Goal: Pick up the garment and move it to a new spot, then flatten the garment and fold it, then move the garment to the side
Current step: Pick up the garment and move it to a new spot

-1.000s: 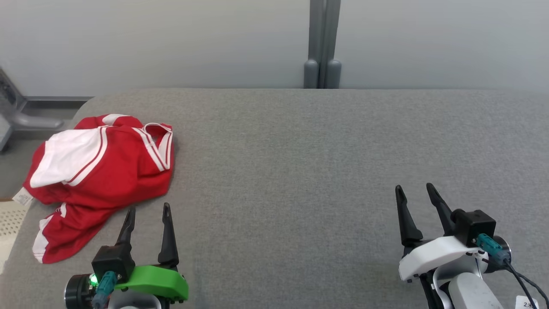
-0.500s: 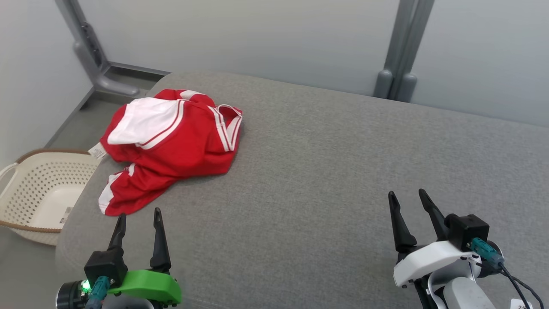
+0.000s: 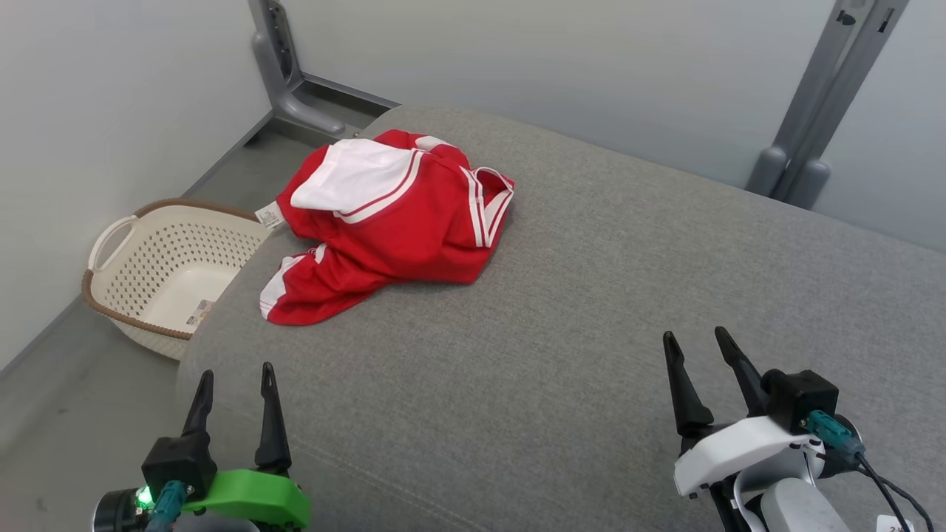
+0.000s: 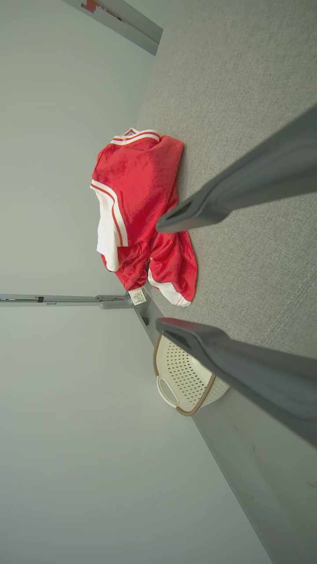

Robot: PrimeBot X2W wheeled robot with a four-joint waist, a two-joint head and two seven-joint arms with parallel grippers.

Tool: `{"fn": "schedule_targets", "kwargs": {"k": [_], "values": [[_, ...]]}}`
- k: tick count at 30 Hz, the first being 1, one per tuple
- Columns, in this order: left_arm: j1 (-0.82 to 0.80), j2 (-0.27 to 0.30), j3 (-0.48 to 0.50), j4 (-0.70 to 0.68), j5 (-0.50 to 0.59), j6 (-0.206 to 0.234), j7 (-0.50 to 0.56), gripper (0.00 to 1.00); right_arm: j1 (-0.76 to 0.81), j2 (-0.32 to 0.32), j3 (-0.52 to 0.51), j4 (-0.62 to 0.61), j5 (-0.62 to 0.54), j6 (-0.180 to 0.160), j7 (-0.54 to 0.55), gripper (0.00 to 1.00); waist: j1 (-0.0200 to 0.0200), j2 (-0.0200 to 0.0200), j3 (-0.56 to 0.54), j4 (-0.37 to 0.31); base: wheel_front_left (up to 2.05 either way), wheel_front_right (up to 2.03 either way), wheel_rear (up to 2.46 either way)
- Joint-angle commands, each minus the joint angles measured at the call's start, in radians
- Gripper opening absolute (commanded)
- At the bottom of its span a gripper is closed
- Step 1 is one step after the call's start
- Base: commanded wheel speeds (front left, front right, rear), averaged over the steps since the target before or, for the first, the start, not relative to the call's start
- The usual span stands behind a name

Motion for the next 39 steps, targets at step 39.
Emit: {"fn": "schedule_targets", "kwargs": {"k": [39], "values": [[-0.71,0.073,0.172,0.62,-0.374,-0.111,0.304,1.0,-0.109,-0.005,0.085,-0.138,-0.135,0.0,0.096,1.0,0.0,0.0,0.289,-0.264,0.0,0.0,0.0]]}}
